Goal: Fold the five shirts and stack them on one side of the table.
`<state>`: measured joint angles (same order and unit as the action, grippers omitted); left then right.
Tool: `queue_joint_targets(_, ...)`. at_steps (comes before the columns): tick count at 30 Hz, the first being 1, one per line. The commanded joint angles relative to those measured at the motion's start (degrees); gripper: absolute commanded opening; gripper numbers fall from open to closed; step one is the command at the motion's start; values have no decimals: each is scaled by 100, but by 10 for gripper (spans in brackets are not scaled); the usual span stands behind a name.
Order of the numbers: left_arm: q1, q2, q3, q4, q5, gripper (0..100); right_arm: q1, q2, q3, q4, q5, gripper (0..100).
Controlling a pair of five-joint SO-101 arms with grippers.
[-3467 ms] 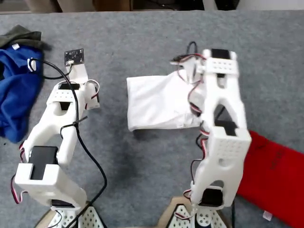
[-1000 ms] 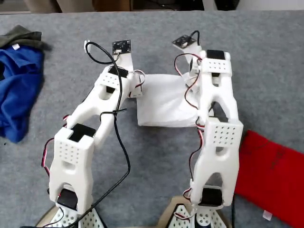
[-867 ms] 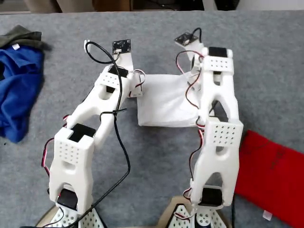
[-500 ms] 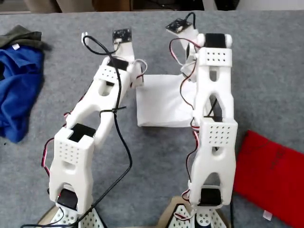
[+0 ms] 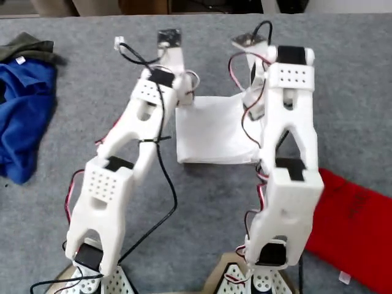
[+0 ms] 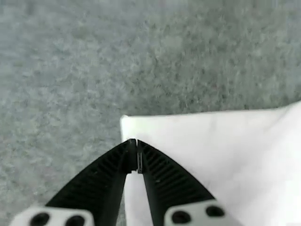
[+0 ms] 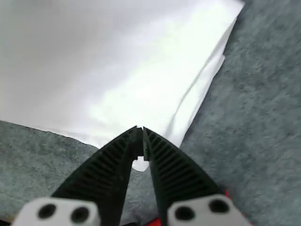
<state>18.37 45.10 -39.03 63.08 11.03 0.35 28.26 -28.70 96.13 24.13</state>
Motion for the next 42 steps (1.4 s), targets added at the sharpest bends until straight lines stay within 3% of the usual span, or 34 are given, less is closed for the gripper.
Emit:
queue_joint_targets(1,114,277,-774,237,-97,19,48,-1068,1930,-1037,-70,5)
queue_joint_targets(6,70,927,-1451,440,-114,19,189,-1780,4215,-2919,18,5)
queue_joint_targets(10,105,1288,-2004,800,-123,19,567,-1516,4831,-3842,123,5)
queue_joint_targets(16,88,1675,-2673,1169,-123,19,1007,-1349,4716,-3640,589,5)
queue_joint_targets(23,114,1763,-3323,1503,-123,19,910,-2246,4769,-3174,677,5)
queue_joint_targets(31,62,1798,-5099,2769,-193,39,699,-3503,4620,-2787,325,9)
queue_joint_targets(35,18,1895,-5310,2804,-281,112,637,-3275,4356,-3226,211,9)
queue_joint_targets(42,9,2563,-5073,2171,-114,113,330,-1270,2308,-3455,220,7)
